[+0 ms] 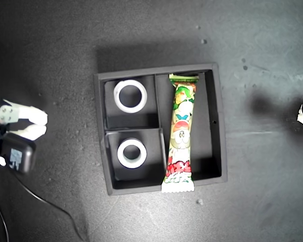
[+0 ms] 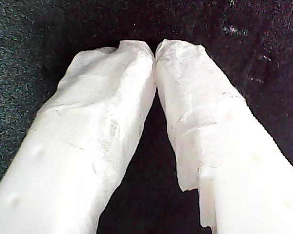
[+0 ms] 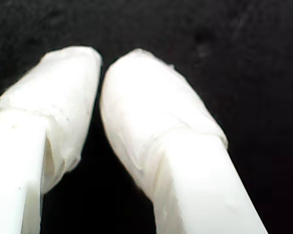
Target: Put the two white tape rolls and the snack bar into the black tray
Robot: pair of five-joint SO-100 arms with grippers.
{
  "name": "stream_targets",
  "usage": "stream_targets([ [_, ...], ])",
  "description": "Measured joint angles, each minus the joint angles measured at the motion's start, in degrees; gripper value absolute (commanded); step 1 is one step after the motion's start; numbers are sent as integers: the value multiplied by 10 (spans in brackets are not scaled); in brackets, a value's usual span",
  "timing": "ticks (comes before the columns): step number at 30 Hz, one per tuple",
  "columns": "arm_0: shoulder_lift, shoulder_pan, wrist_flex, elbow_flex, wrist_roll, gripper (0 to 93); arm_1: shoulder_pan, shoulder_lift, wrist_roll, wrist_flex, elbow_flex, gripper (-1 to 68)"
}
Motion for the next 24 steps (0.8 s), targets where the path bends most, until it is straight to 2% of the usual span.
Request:
stream_targets([
  [5,0,-7,60,0,-26,2,0,0,0,0,0,2],
  [17,0,-11,63,0,73,2,0,0,0,0,0,2],
  [24,0,-11,63,0,84,2,0,0,0,0,2,2],
])
